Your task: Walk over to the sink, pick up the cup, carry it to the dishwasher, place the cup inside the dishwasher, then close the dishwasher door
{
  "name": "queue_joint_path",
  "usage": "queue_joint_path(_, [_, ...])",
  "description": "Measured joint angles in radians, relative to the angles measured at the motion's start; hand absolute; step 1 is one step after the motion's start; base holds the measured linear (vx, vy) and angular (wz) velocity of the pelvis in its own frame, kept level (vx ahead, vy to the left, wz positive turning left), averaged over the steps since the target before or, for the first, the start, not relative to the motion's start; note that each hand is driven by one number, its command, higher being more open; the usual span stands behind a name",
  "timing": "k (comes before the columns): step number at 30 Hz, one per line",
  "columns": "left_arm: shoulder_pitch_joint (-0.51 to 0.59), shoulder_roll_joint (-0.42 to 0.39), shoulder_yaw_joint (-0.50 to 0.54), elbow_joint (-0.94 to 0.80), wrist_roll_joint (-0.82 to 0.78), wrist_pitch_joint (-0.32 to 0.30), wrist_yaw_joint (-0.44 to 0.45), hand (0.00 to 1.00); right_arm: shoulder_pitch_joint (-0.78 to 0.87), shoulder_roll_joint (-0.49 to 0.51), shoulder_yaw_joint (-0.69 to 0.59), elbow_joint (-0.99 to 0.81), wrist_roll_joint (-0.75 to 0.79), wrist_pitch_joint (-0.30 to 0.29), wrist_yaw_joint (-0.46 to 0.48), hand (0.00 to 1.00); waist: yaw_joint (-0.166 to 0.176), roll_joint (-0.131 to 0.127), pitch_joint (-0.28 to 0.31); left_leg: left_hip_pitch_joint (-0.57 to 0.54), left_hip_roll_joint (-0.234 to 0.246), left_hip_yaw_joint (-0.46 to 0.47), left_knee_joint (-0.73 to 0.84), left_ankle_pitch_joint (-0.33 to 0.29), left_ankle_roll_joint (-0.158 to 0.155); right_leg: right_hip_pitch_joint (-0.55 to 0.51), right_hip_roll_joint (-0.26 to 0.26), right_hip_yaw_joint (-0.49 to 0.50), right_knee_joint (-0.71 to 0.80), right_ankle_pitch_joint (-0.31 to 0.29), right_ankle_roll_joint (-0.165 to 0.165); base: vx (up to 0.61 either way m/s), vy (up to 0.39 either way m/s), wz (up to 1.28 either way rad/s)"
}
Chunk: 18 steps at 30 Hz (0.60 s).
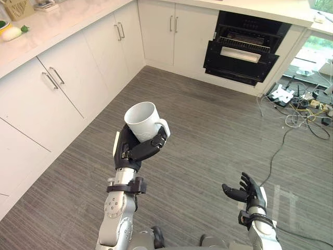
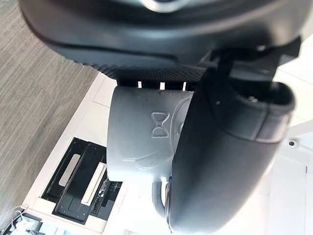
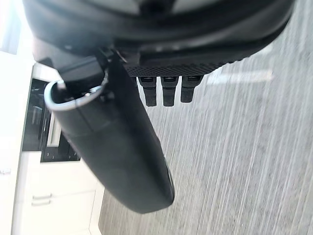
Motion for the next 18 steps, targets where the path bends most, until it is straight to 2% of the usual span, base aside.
queue_joint_path(1, [0.011, 0.017, -0.003, 0.0, 0.0, 0.0, 0.0, 0.3, -0.001, 0.015, 0.002, 0.001, -0.002, 0.005, 0.002, 0.9, -0.001, -0.001, 0.001, 0.068, -0.021, -0.001, -0.04, -0.014, 0.01, -0.053, 0.03, 0.053, 0.161, -0.017, -0.011, 0.41, 0.13, 0.1])
queue_joint_path(2, [0.015, 0.023, -0.003, 0.0, 0.001, 0.0, 0.001, 0.3, -0.003, 0.023, 0.003, 0.0, -0.006, 0.005, 0.003, 0.9, -0.002, 0.002, 0.0, 0.095, -0.022, -0.003, -0.06, -0.017, 0.01, -0.068, 0.055, 0.065, 0.194, -0.023, -0.016, 0.51, 0.121, 0.08])
queue_joint_path(3, [0.015, 0.028, -0.003, -0.004, 0.001, 0.0, 0.002, 0.3, -0.007, 0.037, 0.01, -0.003, -0.011, 0.005, 0.006, 0.9, -0.005, 0.004, 0.001, 0.145, -0.022, -0.011, -0.106, -0.02, 0.006, -0.096, 0.104, 0.062, 0.213, -0.034, -0.03, 0.43, 0.055, 0.06])
queue_joint_path(4, [0.013, 0.028, -0.005, -0.013, 0.001, -0.001, 0.005, 0.3, -0.014, 0.043, 0.022, -0.012, -0.022, 0.005, 0.008, 0.9, -0.009, 0.004, 0.002, 0.194, -0.022, -0.018, -0.153, -0.02, 0.001, -0.139, 0.151, 0.038, 0.198, -0.049, -0.056, 0.45, 0.043, 0.06])
queue_joint_path(5, [0.009, 0.029, -0.009, -0.014, 0.001, -0.002, 0.007, 0.3, -0.015, 0.045, 0.023, -0.022, -0.027, 0.005, 0.008, 0.9, -0.012, 0.007, 0.004, 0.218, -0.019, -0.02, -0.178, -0.021, -0.005, -0.161, 0.173, 0.023, 0.174, -0.055, -0.066, 0.47, 0.015, 0.05])
queue_joint_path(6, [-0.006, 0.032, -0.019, -0.01, 0.001, -0.002, 0.012, 0.3, -0.024, 0.043, 0.027, -0.039, -0.027, 0.004, 0.008, 0.9, -0.021, 0.021, 0.012, 0.268, -0.009, -0.025, -0.224, -0.024, -0.022, -0.198, 0.215, -0.01, 0.077, -0.055, -0.075, 0.49, 0.004, 0.09])
queue_joint_path(7, [-0.027, 0.04, -0.031, -0.009, 0.001, -0.004, 0.013, 0.3, -0.035, 0.038, 0.029, -0.055, -0.027, 0.003, 0.006, 0.9, -0.031, 0.031, 0.017, 0.307, 0.001, -0.03, -0.261, -0.03, -0.045, -0.239, 0.245, -0.046, -0.07, -0.024, -0.085, 0.49, 0.001, 0.15])
queue_joint_path(8, [-0.038, 0.045, -0.036, -0.009, 0.001, -0.006, 0.013, 0.3, -0.043, 0.039, 0.03, -0.058, -0.028, 0.003, 0.005, 0.9, -0.04, 0.03, 0.017, 0.321, 0.002, -0.037, -0.27, -0.035, -0.057, -0.256, 0.253, -0.062, -0.149, 0.009, -0.091, 0.53, -0.011, 0.3])
queue_joint_path(9, [-0.055, 0.053, -0.049, -0.005, 0.001, -0.007, 0.015, 0.3, -0.043, 0.035, 0.037, -0.079, -0.028, 0.003, 0.0, 0.9, -0.053, 0.029, 0.017, 0.355, 0.004, -0.056, -0.28, -0.052, -0.088, -0.272, 0.274, -0.074, -0.27, 0.152, -0.12, 0.48, -0.021, 0.34])
queue_joint_path(10, [-0.055, 0.052, -0.053, -0.003, 0.001, -0.008, 0.016, 0.3, -0.035, 0.029, 0.042, -0.092, -0.031, 0.003, -0.001, 0.9, -0.063, 0.033, 0.013, 0.376, 0.008, -0.067, -0.282, -0.06, -0.105, -0.266, 0.289, -0.066, -0.288, 0.242, -0.129, 0.69, -0.054, 0.26])
queue_joint_path(11, [-0.054, 0.039, -0.059, 0.008, 0.001, -0.009, 0.017, 0.3, -0.034, 0.016, 0.042, -0.118, -0.039, 0.004, -0.001, 0.9, -0.068, 0.075, 0.006, 0.395, 0.042, -0.084, -0.263, -0.077, -0.135, -0.259, 0.322, -0.067, -0.261, 0.269, -0.147, 0.74, -0.067, 0.05])
queue_joint_path(12, [-0.074, 0.025, -0.061, 0.027, 0.001, -0.009, 0.016, 0.3, -0.035, 0.018, 0.042, -0.157, -0.04, 0.007, 0.0, 0.9, -0.066, 0.086, 0.01, 0.381, 0.069, -0.115, -0.186, -0.054, -0.169, -0.246, 0.324, -0.069, -0.219, 0.223, -0.176, 0.88, -0.103, 0.0])
queue_joint_path(13, [-0.083, 0.015, -0.063, 0.044, 0.0, -0.004, 0.017, 0.3, -0.027, 0.017, 0.042, -0.177, -0.043, 0.008, 0.001, 0.9, -0.066, 0.084, 0.013, 0.371, 0.073, -0.13, -0.125, -0.025, -0.183, -0.228, 0.319, -0.073, -0.201, 0.201, -0.182, 0.84, -0.116, 0.17])
queue_joint_path(14, [-0.078, -0.009, -0.069, 0.066, -0.001, 0.004, 0.017, 0.3, 0.011, 0.016, 0.042, -0.232, -0.054, 0.008, 0.002, 0.9, -0.068, 0.085, 0.02, 0.329, 0.092, -0.143, 0.07, 0.064, -0.182, -0.148, 0.317, -0.087, -0.201, 0.165, -0.197, 0.8, -0.136, 0.31])
queue_joint_path(15, [-0.046, -0.028, -0.073, 0.062, -0.001, 0.005, 0.015, 0.3, 0.06, 0.018, 0.052, -0.301, -0.063, 0.008, 0.001, 0.9, -0.063, 0.083, 0.025, 0.255, 0.143, -0.144, 0.336, 0.266, -0.154, -0.021, 0.324, -0.086, -0.262, 0.129, -0.196, 0.65, -0.111, 0.26])
queue_joint_path(16, [-0.032, -0.029, -0.078, 0.054, -0.002, 0.003, 0.011, 0.3, 0.081, 0.02, 0.062, -0.333, -0.065, 0.004, -0.001, 0.9, -0.054, 0.078, 0.028, 0.21, 0.181, -0.142, 0.463, 0.286, -0.157, 0.041, 0.331, -0.081, -0.304, 0.115, -0.196, 0.61, -0.087, 0.03])
queue_joint_path(17, [-0.024, -0.032, -0.09, 0.039, -0.003, 0.0, 0.01, 0.3, 0.094, 0.033, 0.065, -0.374, -0.065, -0.003, -0.01, 0.9, -0.033, 0.085, 0.03, 0.113, 0.246, -0.135, 0.655, 0.234, -0.141, 0.137, 0.355, -0.071, -0.369, 0.105, -0.195, 0.56, -0.059, -0.31])
queue_joint_path(18, [-0.022, -0.029, -0.092, 0.014, -0.004, -0.001, 0.004, 0.3, 0.082, 0.041, 0.077, -0.401, -0.063, -0.012, -0.021, 0.9, -0.005, 0.082, 0.031, -0.005, 0.289, -0.126, 0.764, 0.163, -0.117, 0.214, 0.368, -0.039, -0.434, 0.102, -0.199, 0.63, -0.02, -0.54])
